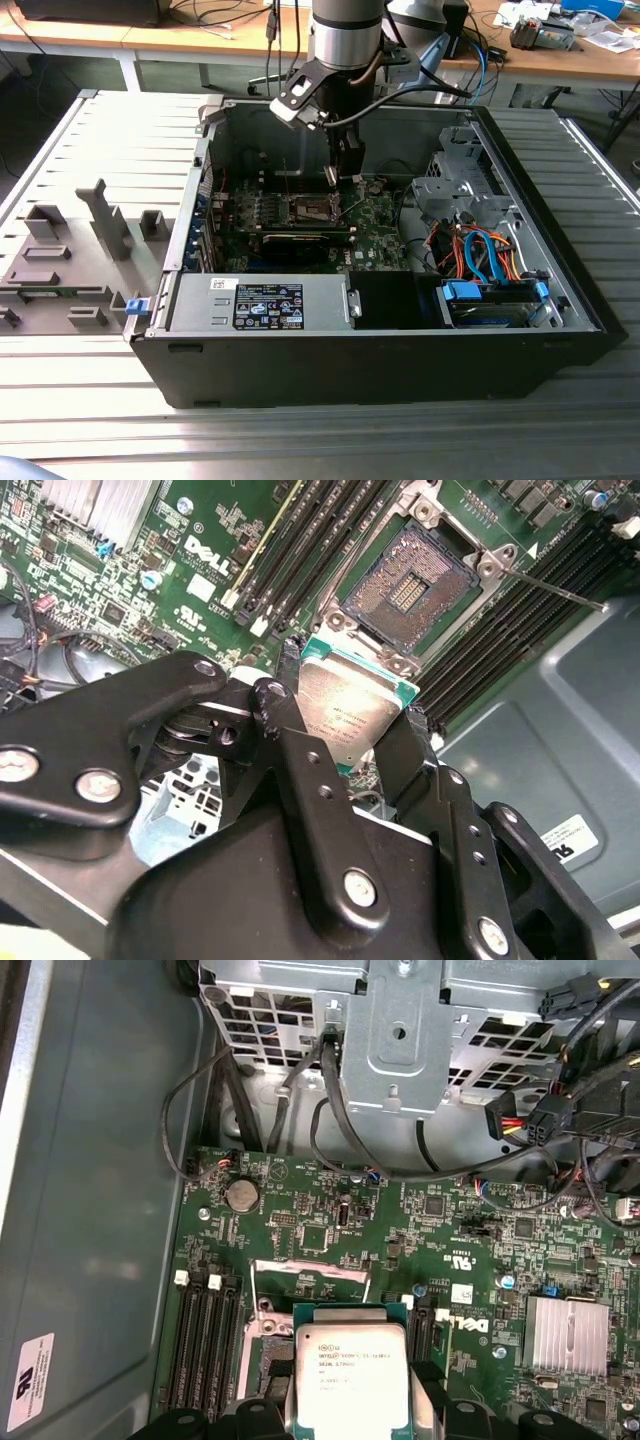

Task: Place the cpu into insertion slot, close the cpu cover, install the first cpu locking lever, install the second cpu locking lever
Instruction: 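Place the cpu into insertion slot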

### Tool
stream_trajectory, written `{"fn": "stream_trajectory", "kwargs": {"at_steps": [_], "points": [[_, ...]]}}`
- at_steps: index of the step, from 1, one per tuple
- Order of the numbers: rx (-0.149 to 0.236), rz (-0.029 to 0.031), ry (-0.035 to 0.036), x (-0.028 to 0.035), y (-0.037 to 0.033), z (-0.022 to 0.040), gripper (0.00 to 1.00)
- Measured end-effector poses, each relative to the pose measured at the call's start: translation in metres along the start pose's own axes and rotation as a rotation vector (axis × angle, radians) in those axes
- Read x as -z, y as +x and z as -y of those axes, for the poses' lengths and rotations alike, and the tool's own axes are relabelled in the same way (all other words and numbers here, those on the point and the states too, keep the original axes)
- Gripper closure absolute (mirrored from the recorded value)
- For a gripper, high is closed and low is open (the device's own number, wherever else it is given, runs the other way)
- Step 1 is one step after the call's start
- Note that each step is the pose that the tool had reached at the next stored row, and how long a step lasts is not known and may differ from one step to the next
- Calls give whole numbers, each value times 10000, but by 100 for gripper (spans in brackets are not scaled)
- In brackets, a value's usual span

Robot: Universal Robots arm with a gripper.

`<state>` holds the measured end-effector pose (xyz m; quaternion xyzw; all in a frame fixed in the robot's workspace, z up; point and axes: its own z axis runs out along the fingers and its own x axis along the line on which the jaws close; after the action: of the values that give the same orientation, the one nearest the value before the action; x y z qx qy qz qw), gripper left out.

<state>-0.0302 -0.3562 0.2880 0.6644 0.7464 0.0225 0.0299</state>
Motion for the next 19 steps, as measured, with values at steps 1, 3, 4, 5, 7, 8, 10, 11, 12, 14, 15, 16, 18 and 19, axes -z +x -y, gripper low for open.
{"fn": "stream_trajectory", "kwargs": {"at_steps": [1,3,4,5,7,8,10,11,12,14,15,16,18,19], "points": [[-25,5,1,0,0,0,46],[-59,12,2,0,0,0,46],[-83,17,3,0,0,0,46],[-110,23,4,0,0,0,46],[-156,33,5,0,0,0,46],[-179,37,6,0,0,0,46],[-213,44,7,0,0,0,46],[-228,47,8,0,0,0,46],[-240,50,8,0,0,0,46],[-272,56,9,0,0,0,46],[-284,59,9,0,0,0,46],[-306,62,10,0,0,0,46],[-339,69,11,0,0,0,46],[-357,72,11,0,0,0,46]]}}
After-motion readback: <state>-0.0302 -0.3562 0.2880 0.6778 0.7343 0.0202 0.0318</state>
